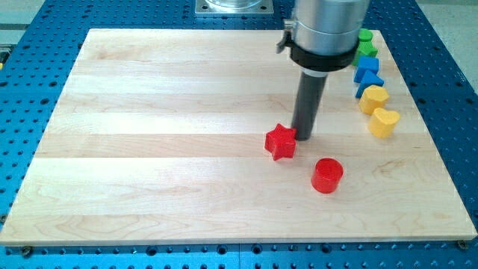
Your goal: Push the red blocks left below the heart
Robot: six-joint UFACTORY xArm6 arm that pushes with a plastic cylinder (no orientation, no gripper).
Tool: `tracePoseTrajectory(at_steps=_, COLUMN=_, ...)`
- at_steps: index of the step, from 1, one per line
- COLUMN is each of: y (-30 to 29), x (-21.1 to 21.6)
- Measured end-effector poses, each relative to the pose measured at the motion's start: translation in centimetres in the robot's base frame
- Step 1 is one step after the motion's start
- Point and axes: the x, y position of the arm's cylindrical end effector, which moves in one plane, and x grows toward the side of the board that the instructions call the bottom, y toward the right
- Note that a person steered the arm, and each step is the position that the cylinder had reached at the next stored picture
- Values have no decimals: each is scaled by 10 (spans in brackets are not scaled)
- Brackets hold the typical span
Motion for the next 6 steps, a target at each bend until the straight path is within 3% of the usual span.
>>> tracePoseTrajectory(at_steps=1, y=-49, x=-36)
tracePoseTrajectory(at_steps=2, y=-75, x=-6)
tracePoseTrajectory(at_steps=3, y=3, x=36)
tracePoseTrajectory(at_steps=4, y=5, x=23)
tracePoseTrajectory(at_steps=5, y=-9, x=-51)
tracePoseTrajectory(at_steps=6, y=-36, x=-161)
